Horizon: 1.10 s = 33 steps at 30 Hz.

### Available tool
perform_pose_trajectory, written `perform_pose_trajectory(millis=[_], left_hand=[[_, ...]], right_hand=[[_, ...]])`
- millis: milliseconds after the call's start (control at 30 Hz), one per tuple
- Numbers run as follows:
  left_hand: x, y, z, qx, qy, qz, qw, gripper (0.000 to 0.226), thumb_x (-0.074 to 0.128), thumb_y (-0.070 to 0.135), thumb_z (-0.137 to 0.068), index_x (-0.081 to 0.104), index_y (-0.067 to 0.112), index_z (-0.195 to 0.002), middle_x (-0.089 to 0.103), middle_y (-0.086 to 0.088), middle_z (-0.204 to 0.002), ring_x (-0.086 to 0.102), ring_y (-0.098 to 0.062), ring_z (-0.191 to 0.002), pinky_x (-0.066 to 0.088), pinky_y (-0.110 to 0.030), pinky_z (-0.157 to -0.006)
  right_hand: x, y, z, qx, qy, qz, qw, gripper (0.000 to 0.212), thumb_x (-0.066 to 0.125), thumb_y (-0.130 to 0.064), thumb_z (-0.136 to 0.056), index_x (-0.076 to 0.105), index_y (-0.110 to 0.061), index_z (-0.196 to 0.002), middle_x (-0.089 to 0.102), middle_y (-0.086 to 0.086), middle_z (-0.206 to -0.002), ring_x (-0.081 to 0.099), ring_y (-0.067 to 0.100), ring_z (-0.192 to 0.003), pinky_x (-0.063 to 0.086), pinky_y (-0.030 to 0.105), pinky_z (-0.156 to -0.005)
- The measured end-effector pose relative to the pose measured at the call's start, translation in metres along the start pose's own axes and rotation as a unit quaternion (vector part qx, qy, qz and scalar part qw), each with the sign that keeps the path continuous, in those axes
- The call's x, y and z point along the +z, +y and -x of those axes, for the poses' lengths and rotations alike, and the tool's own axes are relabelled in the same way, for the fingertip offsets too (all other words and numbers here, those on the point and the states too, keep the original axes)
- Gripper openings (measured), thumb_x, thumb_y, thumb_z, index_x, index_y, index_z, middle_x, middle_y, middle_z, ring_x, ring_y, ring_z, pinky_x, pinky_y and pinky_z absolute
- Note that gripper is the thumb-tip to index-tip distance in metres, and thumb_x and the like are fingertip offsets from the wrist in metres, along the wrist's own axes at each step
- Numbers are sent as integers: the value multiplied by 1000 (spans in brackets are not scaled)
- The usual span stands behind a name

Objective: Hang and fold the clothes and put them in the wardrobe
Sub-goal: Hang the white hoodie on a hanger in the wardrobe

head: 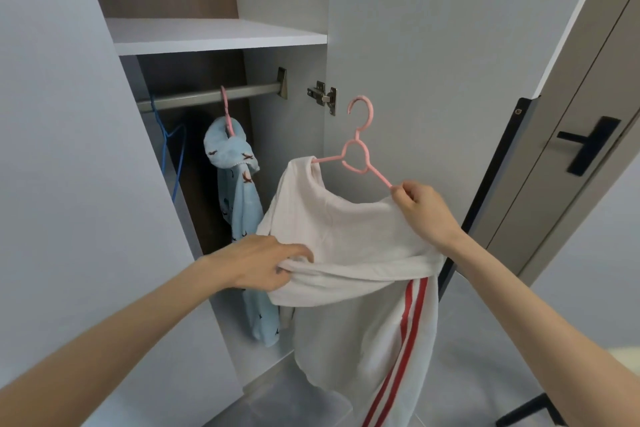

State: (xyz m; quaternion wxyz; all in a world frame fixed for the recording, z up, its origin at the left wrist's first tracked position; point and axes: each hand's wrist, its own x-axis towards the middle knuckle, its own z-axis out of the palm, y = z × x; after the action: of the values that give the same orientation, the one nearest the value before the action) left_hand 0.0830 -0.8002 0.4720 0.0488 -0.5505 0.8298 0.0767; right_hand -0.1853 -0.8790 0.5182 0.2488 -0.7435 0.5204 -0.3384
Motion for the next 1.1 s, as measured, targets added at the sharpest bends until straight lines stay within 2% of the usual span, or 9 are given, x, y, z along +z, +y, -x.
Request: perform_pose_trajectory(millis=[100, 167, 267, 367, 533, 667, 833, 967, 1100], left_hand=[[-14, 4, 4, -50, -158, 56, 985, 22, 54, 39, -86, 52, 17, -85, 51, 3, -80, 45, -13, -68, 36, -28, -61], [-11, 14, 1, -52, -253, 187, 948, 36, 59, 41, -86, 56, 15, -111, 51, 9, -107, 50, -10, -95, 41, -20, -78], [-5, 28, -5, 25, -248, 363, 898, 34, 51, 34, -97, 60, 17, -126, 60, 14, -114, 55, -1, -110, 40, -20, -101], [-4, 33, -9, 13, -181, 486, 855, 25, 42, 34, -100, 61, 21, -110, 64, 5, -94, 60, -4, -86, 47, -18, -82], [10, 29, -19, -19, -187, 80, 979, 70, 70, 61, -72, 44, 26, -126, 52, 4, -116, 52, -15, -101, 46, -28, -86], [9, 23, -33, -115, -263, -61, 956, 81, 68, 66, -70, 46, 15, -130, 55, -1, -122, 51, -19, -99, 39, -26, -78], [16, 4, -42, -146, -296, -32, 943, 77, 63, 66, -75, 47, 13, -129, 53, -1, -122, 48, -22, -111, 32, -35, -103], [15, -9, -43, -112, -163, 5, 980, 42, 64, 56, -80, 50, 17, -73, 47, 6, -67, 43, -12, -62, 32, -25, -57], [2, -36, -46, -5, 166, -63, 984, 19, 66, 45, -83, 73, 27, -85, 69, 12, -87, 54, -10, -82, 26, -23, -78]], right_hand=[[6, 1, -3, 14, -13, -2, 1000, 29, 42, -20, -98, 38, -9, -71, 29, -1, -59, 23, 12, -52, 21, 21, -44], [9, -2, -3, 7, -34, 1, 999, 30, 42, -21, -98, 39, -9, -70, 29, -2, -58, 23, 11, -51, 23, 20, -43], [10, -5, -4, -18, -44, 23, 999, 35, 43, -20, -98, 36, -12, -64, 32, -2, -58, 26, 12, -52, 27, 20, -44], [8, -1, -5, -13, -41, 26, 999, 32, 43, -20, -98, 40, -8, -69, 32, 1, -59, 26, 13, -53, 25, 21, -44], [9, 2, -8, 13, -17, -26, 999, 34, 43, -20, -98, 33, -15, -65, 26, -4, -57, 22, 11, -52, 18, 21, -45], [8, 1, -7, 5, -13, -33, 999, 37, 42, -21, -98, 31, -16, -63, 26, -5, -56, 22, 11, -52, 19, 23, -47], [7, -1, -5, -19, -24, -37, 999, 36, 43, -24, -99, 37, -14, -65, 29, -6, -55, 23, 8, -48, 23, 18, -42], [9, -5, -6, -29, -31, -32, 999, 37, 44, -22, -99, 37, -17, -62, 30, -8, -54, 23, 6, -46, 23, 17, -42], [9, -6, -9, -17, -20, -52, 998, 38, 45, -22, -98, 32, -17, -62, 28, -8, -54, 22, 7, -47, 22, 19, -43]])
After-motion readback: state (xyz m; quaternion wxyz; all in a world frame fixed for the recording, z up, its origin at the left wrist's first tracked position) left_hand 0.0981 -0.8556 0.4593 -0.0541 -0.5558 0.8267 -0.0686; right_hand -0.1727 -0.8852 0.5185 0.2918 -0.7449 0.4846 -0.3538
